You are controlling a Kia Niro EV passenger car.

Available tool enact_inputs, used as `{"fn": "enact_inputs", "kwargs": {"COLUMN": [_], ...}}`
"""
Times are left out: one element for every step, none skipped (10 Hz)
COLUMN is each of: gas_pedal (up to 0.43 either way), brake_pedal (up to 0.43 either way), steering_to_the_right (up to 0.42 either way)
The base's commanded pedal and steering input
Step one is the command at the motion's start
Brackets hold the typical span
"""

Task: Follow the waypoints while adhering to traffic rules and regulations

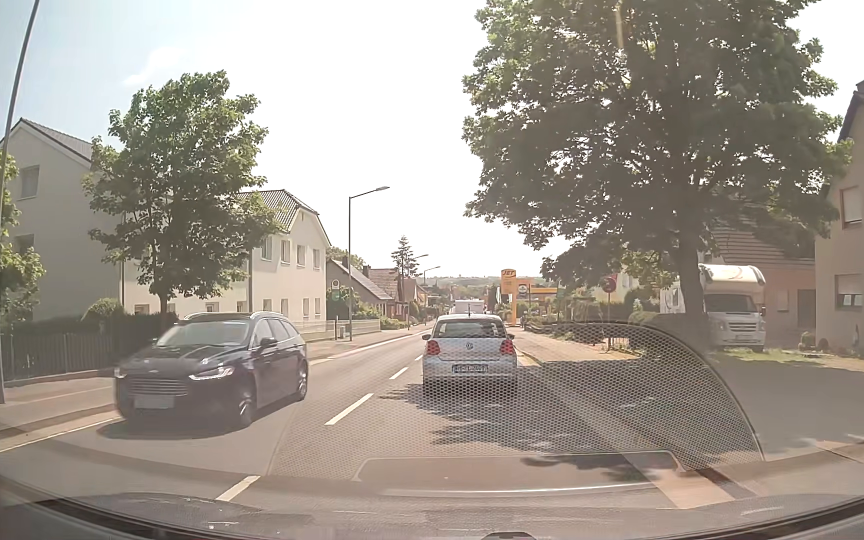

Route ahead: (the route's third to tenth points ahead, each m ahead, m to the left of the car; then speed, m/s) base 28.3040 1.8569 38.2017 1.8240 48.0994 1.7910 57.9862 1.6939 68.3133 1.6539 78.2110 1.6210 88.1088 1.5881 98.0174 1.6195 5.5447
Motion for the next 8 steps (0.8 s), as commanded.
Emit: {"fn": "enact_inputs", "kwargs": {"gas_pedal": [0.197,0.197,0.197,0.197,0.197,0.197,0.197,0.197], "brake_pedal": [0.0,0.0,0.0,0.0,0.0,0.0,0.0,0.0], "steering_to_the_right": [0.002,0.002,0.002,0.003,0.002,0.003,0.003,0.003]}}
